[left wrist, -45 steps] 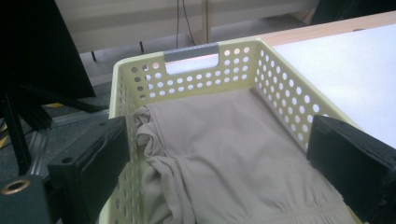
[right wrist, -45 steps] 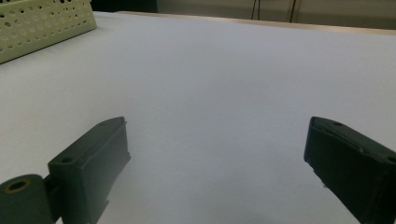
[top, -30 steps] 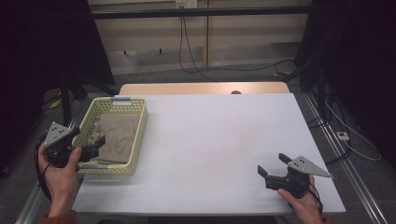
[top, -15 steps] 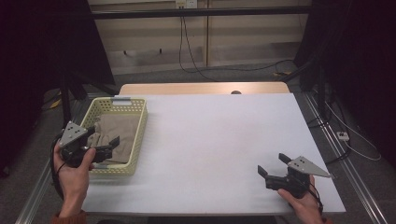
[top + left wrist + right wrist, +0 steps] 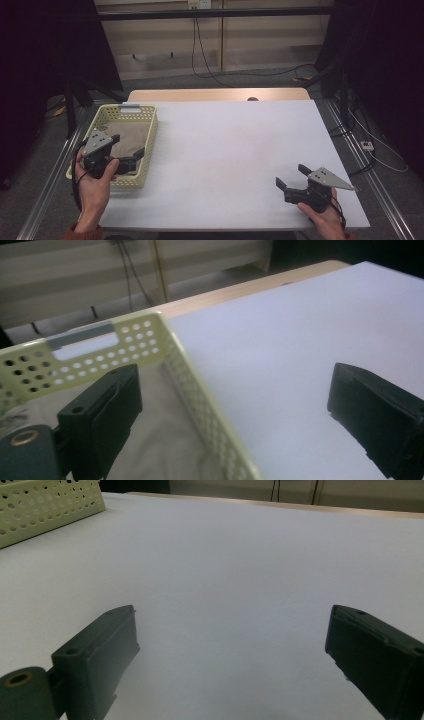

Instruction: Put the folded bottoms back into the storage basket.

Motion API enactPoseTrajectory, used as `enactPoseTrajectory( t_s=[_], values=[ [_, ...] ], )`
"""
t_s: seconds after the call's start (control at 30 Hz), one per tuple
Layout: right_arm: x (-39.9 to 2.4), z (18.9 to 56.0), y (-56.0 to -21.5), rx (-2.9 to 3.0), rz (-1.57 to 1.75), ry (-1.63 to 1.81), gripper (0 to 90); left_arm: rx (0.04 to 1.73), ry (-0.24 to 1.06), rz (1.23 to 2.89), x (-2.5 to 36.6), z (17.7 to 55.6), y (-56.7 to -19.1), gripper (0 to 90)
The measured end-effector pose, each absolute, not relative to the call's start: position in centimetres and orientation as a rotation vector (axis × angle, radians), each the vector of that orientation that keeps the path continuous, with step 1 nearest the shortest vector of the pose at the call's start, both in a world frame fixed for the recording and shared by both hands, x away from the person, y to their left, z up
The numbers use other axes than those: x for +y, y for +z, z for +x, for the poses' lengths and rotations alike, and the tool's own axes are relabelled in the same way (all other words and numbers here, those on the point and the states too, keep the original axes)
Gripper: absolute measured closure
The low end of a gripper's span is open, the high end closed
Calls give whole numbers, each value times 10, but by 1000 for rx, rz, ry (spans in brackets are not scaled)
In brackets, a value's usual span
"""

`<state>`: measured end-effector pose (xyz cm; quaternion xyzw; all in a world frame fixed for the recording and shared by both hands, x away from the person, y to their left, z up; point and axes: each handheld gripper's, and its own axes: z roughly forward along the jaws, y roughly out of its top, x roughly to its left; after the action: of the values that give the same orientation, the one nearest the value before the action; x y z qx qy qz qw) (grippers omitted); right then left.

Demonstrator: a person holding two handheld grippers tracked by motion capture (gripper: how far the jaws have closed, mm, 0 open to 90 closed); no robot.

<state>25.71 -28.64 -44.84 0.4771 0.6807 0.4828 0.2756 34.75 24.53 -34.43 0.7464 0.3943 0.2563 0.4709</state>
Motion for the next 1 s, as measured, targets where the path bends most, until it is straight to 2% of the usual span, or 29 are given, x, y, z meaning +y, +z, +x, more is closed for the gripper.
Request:
enactPoseTrajectory(
  t_s=[0.3, 1.0],
  values=[
    [-286, 257, -449, 1832, 1281, 1301, 63, 902, 642, 1867, 226, 351, -345, 64],
    [-287, 257, -448, 1835, 1279, 1310, 61, 798, 547, 1901, 174, 358, -354, 57]
  ],
)
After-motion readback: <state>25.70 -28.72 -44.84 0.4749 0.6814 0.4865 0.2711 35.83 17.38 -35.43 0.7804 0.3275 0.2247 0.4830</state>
